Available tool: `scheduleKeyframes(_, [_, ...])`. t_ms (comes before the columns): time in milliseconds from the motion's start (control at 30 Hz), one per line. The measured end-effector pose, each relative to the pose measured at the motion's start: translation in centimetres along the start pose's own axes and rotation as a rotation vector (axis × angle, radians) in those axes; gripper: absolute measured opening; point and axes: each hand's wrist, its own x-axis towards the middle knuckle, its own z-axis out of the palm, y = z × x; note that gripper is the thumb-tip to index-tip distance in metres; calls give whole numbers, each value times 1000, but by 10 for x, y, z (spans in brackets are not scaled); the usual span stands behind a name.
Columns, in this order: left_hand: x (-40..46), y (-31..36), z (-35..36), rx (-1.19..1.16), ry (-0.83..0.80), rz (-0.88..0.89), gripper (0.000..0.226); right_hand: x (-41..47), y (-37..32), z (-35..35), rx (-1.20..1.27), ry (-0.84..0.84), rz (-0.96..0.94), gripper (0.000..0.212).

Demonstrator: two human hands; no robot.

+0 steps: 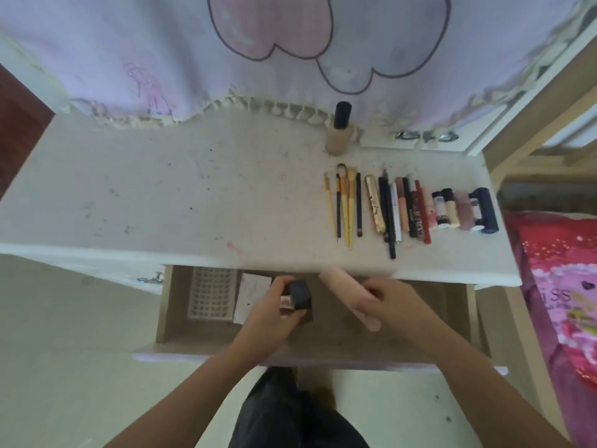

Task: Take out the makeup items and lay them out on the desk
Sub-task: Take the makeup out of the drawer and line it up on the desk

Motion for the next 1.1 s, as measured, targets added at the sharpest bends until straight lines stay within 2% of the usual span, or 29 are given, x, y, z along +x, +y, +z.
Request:
scheduleKeyframes(233, [74, 91, -87, -146, 216, 313, 46, 46, -85, -94, 9, 338, -173, 12])
scheduleKeyframes(400, [164, 118, -119, -172, 337, 359, 43, 107, -136, -127, -74, 551, -214, 19])
scheduleKeyframes(567, [233, 120, -127, -126, 305, 375, 41, 153, -166, -126, -266, 641, -242, 15])
scheduleKeyframes(667, [256, 120, -129, -120, 296, 368, 44, 169, -171, -123, -323, 664, -185, 14])
scheduleKeyframes(900, [281, 120, -115, -79, 218, 371, 45, 181, -168, -119, -265, 688, -167, 13])
scheduleKeyframes(1100, [264, 120, -118, -24, 181, 272, 54, 150, -169, -120, -291, 747, -273, 29])
